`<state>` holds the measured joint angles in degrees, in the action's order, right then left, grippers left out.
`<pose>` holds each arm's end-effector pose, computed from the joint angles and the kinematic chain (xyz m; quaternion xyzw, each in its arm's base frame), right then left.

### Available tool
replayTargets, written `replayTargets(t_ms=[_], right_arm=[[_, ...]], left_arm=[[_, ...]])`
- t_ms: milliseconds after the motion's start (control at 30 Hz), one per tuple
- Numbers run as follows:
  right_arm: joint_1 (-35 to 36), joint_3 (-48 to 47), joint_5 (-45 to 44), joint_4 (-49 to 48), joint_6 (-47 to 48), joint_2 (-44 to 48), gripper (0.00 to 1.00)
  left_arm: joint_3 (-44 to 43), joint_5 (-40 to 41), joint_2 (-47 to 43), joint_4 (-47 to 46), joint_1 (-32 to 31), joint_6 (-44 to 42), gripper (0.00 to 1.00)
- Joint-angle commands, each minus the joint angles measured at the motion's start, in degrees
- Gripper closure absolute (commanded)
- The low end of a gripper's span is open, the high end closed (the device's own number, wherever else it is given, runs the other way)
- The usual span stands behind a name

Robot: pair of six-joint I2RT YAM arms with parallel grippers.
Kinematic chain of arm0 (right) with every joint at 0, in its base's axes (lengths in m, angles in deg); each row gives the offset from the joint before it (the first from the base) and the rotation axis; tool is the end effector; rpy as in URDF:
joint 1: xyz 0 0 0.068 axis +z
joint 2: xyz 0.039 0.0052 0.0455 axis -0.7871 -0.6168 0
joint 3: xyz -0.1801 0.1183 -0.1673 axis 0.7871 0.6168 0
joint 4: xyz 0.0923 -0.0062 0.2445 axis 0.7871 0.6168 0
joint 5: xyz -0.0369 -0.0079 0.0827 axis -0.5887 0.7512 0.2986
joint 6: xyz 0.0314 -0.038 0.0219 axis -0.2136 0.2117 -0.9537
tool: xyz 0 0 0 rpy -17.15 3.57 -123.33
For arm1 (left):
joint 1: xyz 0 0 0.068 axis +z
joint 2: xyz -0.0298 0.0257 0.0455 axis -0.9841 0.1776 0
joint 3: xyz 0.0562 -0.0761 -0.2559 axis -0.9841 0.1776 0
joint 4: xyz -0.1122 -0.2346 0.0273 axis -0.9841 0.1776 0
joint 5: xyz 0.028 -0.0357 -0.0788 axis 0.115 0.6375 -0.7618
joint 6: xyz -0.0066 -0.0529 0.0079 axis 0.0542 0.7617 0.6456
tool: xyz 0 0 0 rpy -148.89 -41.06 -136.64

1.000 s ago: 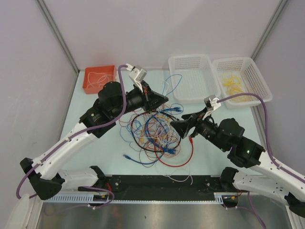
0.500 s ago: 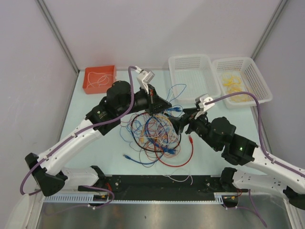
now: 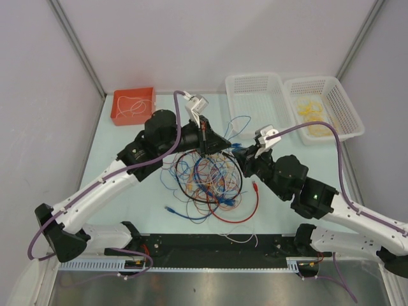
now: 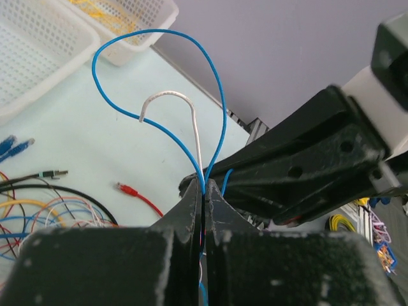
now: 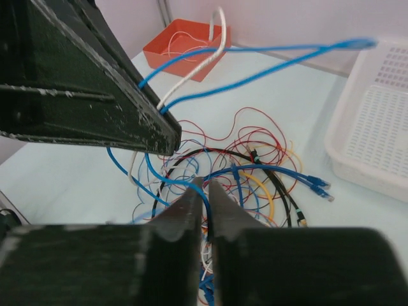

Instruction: Untangle the cables

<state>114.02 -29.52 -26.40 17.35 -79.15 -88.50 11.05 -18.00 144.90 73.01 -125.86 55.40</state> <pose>0.1042 0.1655 0.3794 -0.1968 0.7005 0.2583 0.6355 0.1785 -0.2053 0.4215 0.2392 0.7153 -0.5070 0.4173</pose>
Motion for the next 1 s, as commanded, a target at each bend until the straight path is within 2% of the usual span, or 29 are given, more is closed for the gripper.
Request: replayTargets(t_ms=[0,33,133,167,233,267,400,533,767,867,967], right_arm=[[0.21,-2.00,-2.29,-3.43,-0.23,2.23,0.99],[0.29,-2.00,-2.73,-3.16,-0.58,2.76,1.00],[0.12,-2.09,-5.44,-1.67,-1.28,4.60,1.00],[-0.05,-2.26,-6.33,-1.32,-1.28,5.22,1.00],[-1.19,-2.70,-8.78,0.35,-1.28,5.22,1.00],[-1.81,-3.05,-9.23,0.96,-1.28,5.13,1.00],[-7.51,-6.12,-7.75,3.69,-3.12,2.86,1.00],[-17.52,-9.20,-1.95,4.13,-7.34,-0.57,1.00],[-40.01,-13.77,11.31,-3.32,-19.20,-8.13,1.00],[-43.81,-17.37,17.20,-5.78,-22.20,-12.61,1.00],[-44.18,-21.94,17.39,-7.54,-20.89,-15.78,1.00]], left_arm=[[1.66,-0.07,-1.35,-1.59,0.12,0.91,0.98],[2.10,0.80,-1.71,-1.33,0.12,0.56,0.94],[2.72,7.30,-3.72,0.95,0.12,-0.67,0.61],[2.98,9.32,-4.34,2.18,0.29,-0.76,0.38],[4.38,16.26,-6.53,2.80,0.38,-0.32,0.18],[5.17,18.72,-7.33,3.06,0.64,0.20,0.01],[10.18,26.63,-11.63,2.63,1.96,2.66,0.00],[13.18,30.77,-15.24,3.42,2.67,2.67,0.00],[18.45,32.10,-19.29,4.30,3.37,3.28,0.00],[21.35,31.31,-20.69,3.95,3.37,4.25,0.00],[24.86,30.79,-22.10,3.77,3.46,5.04,0.00]])
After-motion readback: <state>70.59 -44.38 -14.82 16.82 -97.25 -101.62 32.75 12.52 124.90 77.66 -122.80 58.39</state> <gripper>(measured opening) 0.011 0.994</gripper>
